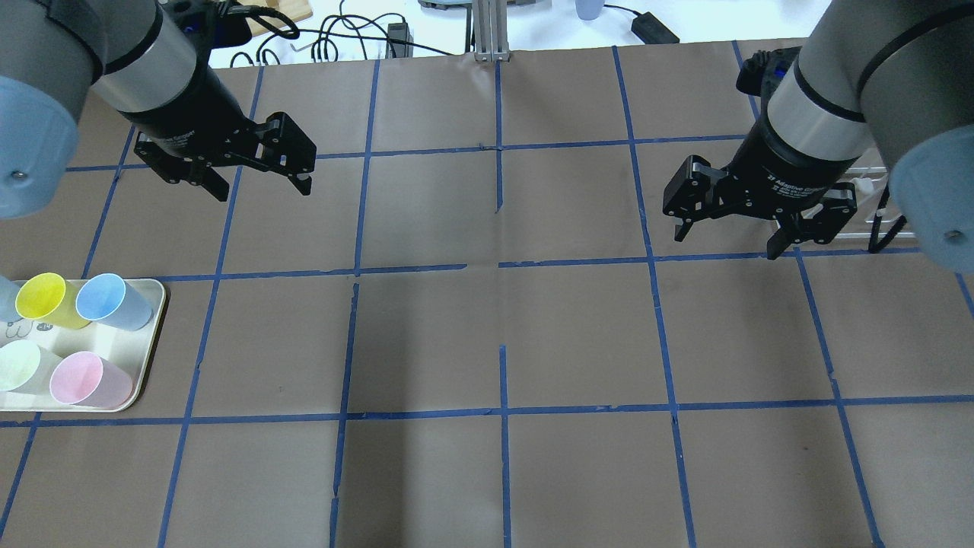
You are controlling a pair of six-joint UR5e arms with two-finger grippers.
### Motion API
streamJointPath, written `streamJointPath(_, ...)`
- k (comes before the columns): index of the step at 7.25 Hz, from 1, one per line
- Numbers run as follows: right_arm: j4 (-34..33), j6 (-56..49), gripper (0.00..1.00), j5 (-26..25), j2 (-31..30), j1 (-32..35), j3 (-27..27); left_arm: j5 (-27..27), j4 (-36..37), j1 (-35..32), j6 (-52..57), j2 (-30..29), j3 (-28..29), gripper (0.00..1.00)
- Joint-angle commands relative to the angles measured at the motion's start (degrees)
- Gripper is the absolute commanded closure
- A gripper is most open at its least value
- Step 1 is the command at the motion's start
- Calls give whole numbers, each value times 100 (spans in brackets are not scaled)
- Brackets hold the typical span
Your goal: Transfer IKEA cup to right arm and place on rack
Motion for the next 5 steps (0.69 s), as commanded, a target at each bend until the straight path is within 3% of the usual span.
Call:
streamJointPath(1,15,0,0,-29,-2,-5,38,-8,0,0,0,0,-17,0)
streamJointPath(5,16,9,0,14,-142,4,108,-8,-9,35,0,96,-131,0)
